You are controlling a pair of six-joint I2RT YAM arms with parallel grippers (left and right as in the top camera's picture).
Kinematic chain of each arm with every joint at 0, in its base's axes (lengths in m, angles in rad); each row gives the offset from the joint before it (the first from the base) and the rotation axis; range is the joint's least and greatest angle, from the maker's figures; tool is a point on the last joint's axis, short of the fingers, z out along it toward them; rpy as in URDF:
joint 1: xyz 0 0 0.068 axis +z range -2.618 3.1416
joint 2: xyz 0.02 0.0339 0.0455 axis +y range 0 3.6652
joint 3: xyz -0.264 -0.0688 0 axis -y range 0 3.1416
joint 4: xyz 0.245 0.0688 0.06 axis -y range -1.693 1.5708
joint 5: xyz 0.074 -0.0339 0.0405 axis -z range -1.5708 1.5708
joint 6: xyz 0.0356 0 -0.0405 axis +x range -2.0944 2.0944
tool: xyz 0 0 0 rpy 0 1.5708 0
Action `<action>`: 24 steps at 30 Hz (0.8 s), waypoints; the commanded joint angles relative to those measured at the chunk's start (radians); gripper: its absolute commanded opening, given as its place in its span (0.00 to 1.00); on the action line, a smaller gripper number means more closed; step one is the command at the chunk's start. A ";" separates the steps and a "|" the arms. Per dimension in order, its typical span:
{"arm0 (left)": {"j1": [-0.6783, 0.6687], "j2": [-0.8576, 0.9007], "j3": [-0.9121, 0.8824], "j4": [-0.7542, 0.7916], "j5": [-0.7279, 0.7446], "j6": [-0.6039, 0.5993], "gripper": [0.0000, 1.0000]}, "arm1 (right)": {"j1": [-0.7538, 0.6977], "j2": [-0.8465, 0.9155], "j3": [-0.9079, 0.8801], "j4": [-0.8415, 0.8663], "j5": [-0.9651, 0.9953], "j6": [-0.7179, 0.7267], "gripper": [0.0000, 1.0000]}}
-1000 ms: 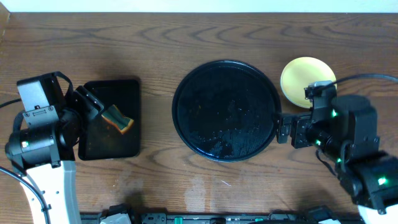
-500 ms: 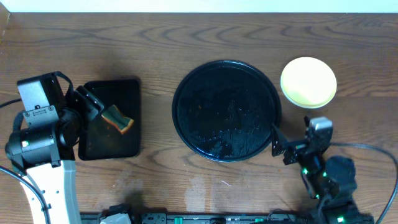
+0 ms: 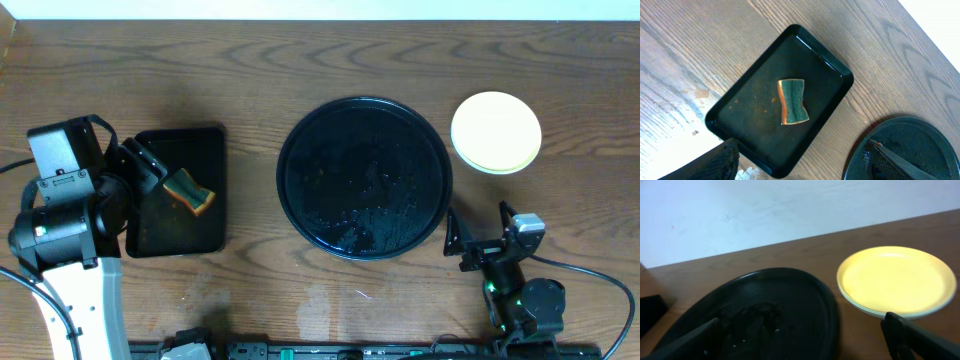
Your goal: Clean dirty plates on tray and stack at the side
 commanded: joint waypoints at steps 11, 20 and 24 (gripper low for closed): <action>0.000 0.003 0.008 -0.002 -0.006 0.009 0.80 | -0.057 -0.053 -0.002 -0.006 0.003 -0.177 0.99; 0.000 0.003 0.008 -0.002 -0.006 0.009 0.80 | -0.057 -0.053 -0.002 -0.006 0.003 -0.177 0.99; 0.000 0.003 0.008 -0.002 -0.006 0.009 0.80 | -0.057 -0.053 -0.002 -0.005 0.003 -0.177 0.99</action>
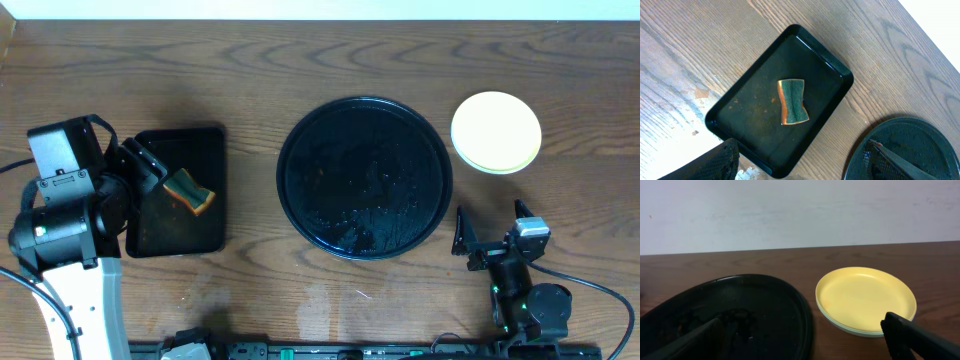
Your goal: Clean dirty plates on tray and stack at the side
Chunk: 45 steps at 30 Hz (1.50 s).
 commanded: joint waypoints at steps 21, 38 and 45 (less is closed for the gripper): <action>0.000 0.003 0.008 -0.002 -0.006 0.009 0.80 | -0.010 -0.009 -0.002 -0.004 -0.001 -0.015 0.99; 0.000 0.002 0.008 -0.081 -0.008 0.073 0.80 | -0.010 -0.009 -0.002 -0.004 -0.001 -0.015 0.99; -0.035 -0.031 -0.047 -0.114 0.029 0.109 0.80 | -0.010 -0.009 -0.002 -0.004 -0.001 -0.015 0.99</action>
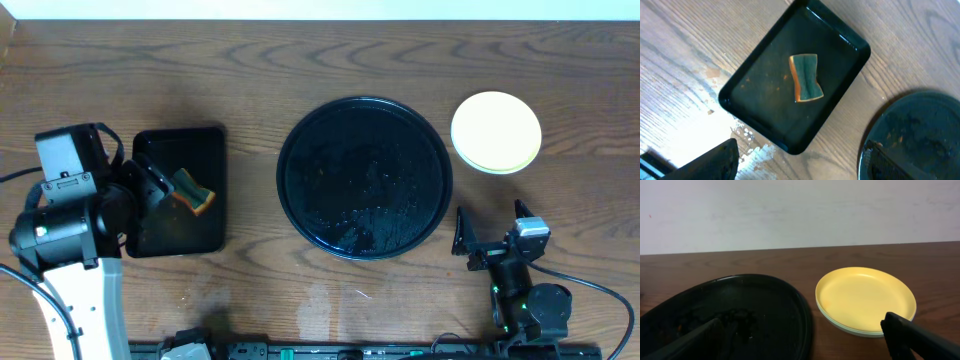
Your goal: Clean dirty plates on tray and stack at the side
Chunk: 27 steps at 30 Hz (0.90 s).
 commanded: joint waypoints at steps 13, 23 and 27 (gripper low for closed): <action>-0.188 -0.469 -0.446 0.347 0.015 0.267 0.80 | -0.010 -0.009 -0.002 -0.004 -0.001 -0.013 0.99; -0.190 -0.846 -0.784 0.624 0.031 0.268 0.80 | -0.010 -0.009 -0.002 -0.004 -0.001 -0.013 0.99; -0.190 -0.958 -0.919 0.790 0.078 0.268 0.80 | -0.010 -0.009 -0.002 -0.003 -0.001 -0.013 0.99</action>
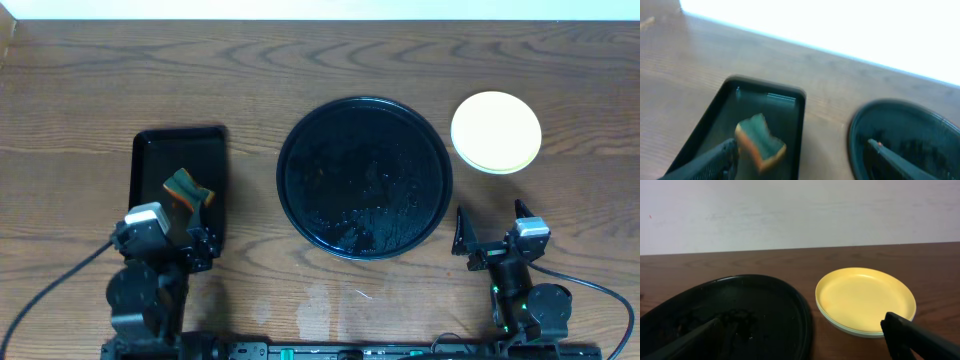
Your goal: Clean dirty plates on tray and stack at the side
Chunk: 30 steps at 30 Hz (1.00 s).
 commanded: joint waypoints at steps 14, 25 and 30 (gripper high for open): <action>-0.004 -0.158 -0.338 0.462 0.083 0.013 0.80 | -0.010 -0.006 -0.002 -0.003 -0.001 -0.012 0.99; -0.007 -0.215 -0.442 0.589 0.083 0.016 0.80 | -0.010 -0.006 -0.002 -0.003 -0.001 -0.012 0.99; -0.011 -0.215 -0.442 0.589 0.084 0.065 0.80 | -0.010 -0.006 -0.002 -0.003 -0.001 -0.012 0.99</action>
